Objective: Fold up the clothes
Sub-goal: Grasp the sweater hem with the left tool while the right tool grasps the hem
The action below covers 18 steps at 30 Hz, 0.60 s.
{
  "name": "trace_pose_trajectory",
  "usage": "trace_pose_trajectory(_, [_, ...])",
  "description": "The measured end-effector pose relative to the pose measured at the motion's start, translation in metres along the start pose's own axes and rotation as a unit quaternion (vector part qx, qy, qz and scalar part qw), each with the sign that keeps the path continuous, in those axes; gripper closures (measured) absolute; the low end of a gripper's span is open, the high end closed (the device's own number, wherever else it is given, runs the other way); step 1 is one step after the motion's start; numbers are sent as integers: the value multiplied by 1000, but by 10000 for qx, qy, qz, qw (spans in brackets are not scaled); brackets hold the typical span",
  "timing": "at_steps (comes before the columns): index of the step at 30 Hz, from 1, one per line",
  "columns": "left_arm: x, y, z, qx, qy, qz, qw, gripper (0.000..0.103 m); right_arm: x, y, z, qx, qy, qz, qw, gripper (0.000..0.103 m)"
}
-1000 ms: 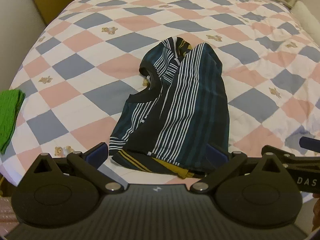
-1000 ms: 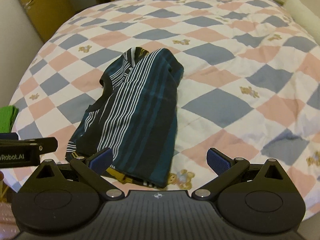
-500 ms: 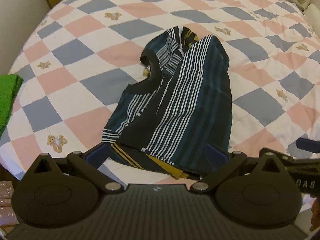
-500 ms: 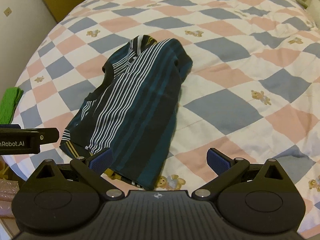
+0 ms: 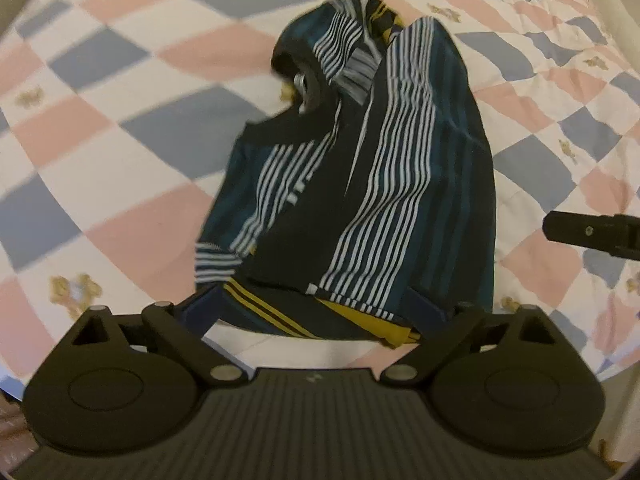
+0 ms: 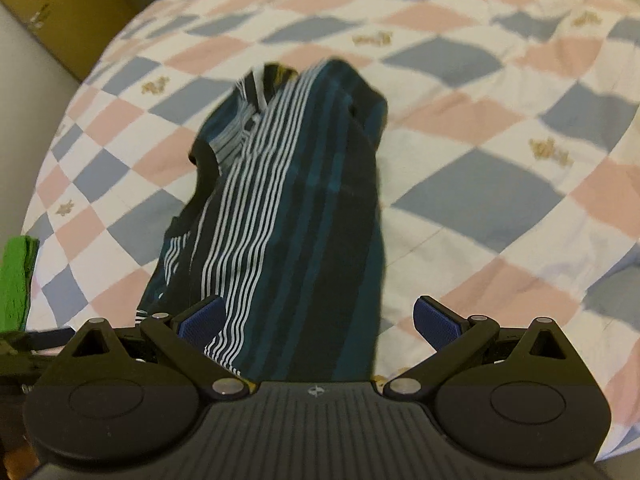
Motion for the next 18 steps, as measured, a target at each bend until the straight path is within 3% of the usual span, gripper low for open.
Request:
trace_pose_trajectory(4, [-17,-2,9,111,-190,123,9997,13,-19,-1,9,203,-162,166,9995,0])
trace_pose_trajectory(6, [-22,1,10,91,-280,82,9995,25,-27,1,16,394,-220,216,9987,0])
trace_pose_trajectory(8, [-27,4,11,98,-364,36,9993,44,-35,6,21,539,-266,262,9978,0])
trace_pose_trajectory(13, [-40,13,13,136,-446,-147,9988,44,-56,30,33,760,-268,362,9961,3])
trace_pose_trajectory(18, [-62,23,9,74,-435,-194,9988,41,-83,60,53,973,-113,408,9943,12])
Point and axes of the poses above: each gripper's, at about its wrist camera, not at the fingertips, and x roughly against the way its jaws point, z to its left, y to its top, the point moved 10 cm from there along -x, roughly the way its jaws point, and after that the axes turned 13 degrees about -x, right-handed, at the moved point
